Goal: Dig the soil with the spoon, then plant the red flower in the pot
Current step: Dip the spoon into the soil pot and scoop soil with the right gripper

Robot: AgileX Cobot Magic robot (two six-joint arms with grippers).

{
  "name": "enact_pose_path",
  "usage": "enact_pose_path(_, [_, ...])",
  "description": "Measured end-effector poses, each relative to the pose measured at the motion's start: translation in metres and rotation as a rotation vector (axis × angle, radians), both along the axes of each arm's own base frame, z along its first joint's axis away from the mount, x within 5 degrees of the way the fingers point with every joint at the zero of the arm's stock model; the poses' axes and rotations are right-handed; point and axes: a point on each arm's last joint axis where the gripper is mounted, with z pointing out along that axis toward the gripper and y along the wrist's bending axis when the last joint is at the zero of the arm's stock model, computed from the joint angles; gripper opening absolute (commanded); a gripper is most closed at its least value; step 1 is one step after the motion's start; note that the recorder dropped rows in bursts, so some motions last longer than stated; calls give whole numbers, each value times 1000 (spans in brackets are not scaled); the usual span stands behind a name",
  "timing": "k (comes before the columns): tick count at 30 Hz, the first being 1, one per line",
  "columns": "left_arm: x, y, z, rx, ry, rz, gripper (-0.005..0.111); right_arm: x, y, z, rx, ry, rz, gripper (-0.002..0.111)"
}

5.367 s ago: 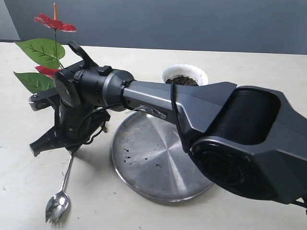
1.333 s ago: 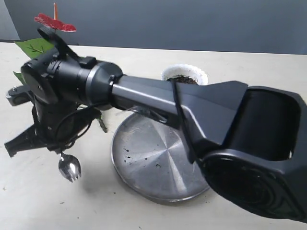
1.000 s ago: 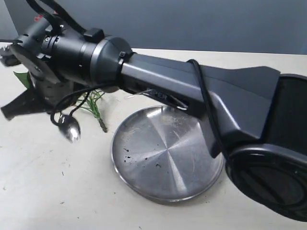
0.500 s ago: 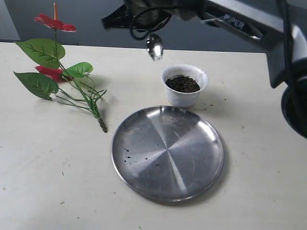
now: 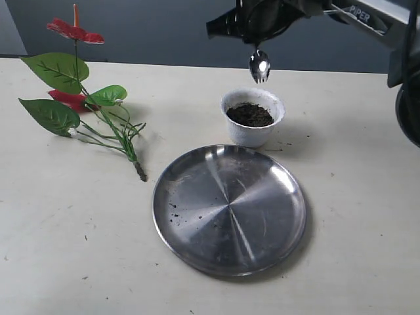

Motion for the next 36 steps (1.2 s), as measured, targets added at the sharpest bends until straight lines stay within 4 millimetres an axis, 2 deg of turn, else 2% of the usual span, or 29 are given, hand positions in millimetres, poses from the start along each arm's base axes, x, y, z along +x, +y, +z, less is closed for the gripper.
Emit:
enact_pose_path(5, [0, 0, 0, 0, 0, 0, 1, 4, 7, -35, 11, 92, 21, -1])
enact_pose_path(10, [0, 0, 0, 0, 0, 0, 1, 6, 11, -56, 16, 145, 28, -1])
enact_pose_path(22, [0, 0, 0, 0, 0, 0, 1, -4, 11, -61, 5, 272, 35, -1])
enact_pose_path(28, [0, 0, 0, 0, 0, 0, 1, -6, 5, -25, -4, 165, 50, -1])
enact_pose_path(30, [0, 0, 0, 0, 0, 0, 1, -5, 5, -30, -10, 172, 49, -1])
enact_pose_path(33, [0, 0, 0, 0, 0, 0, 1, -2, 11, -59, -5, 236, 54, -1])
enact_pose_path(36, [0, 0, 0, 0, 0, 0, 1, -2, 14, -70, 13, 271, 63, -1])
